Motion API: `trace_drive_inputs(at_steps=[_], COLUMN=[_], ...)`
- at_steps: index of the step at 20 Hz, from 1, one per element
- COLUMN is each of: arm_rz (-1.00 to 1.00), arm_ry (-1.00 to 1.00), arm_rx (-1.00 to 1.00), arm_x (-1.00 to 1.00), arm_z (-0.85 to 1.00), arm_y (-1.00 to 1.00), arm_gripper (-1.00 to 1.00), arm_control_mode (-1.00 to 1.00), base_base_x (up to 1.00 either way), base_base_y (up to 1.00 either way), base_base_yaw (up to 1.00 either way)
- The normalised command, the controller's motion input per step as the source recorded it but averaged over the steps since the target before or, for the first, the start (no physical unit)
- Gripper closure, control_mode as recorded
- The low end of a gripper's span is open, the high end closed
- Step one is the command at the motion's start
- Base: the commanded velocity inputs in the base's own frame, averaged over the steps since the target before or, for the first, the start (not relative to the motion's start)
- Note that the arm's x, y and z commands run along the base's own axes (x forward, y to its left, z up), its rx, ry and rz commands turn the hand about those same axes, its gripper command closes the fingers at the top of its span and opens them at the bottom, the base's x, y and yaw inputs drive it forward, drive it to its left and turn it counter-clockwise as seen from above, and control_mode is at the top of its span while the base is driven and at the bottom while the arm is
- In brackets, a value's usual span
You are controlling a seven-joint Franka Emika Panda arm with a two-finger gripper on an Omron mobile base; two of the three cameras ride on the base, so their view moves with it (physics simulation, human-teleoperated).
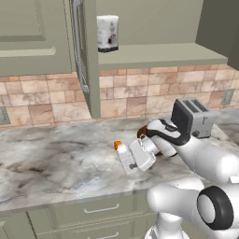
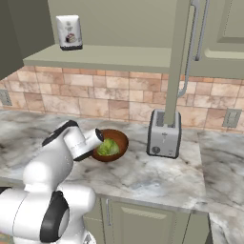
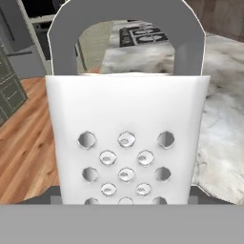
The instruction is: Pick the cheese from the fridge and the cheese grater from the cabinet and place them next to the salad bowl.
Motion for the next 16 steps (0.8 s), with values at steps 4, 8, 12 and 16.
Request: trace_drive_inputs(at_steps=[4, 8, 12, 16], arm_rz=[0.11, 0.09, 0.02, 0.00], arm_ry=[-0.05, -0.05, -0.05, -0.03], arm_rx=[0.00, 0.00, 0.00, 0.00], arm_x=[0.13, 0.13, 0.20, 0.23], arm_z=[-0.31, -0.30, -0.25, -0.21], arm_y=[0.07, 0.01, 0.01, 0.00], arm_gripper=[1.00, 1.00, 1.00, 1.00], arm_control_mode=[-1.00, -1.00, -1.00, -1.00], base_base_x=[0.00, 0.00, 0.00, 0.00], base_base_y=[0.00, 0.00, 0.00, 0.00], base_base_yaw=[0.00, 0.00, 0.00, 0.00])
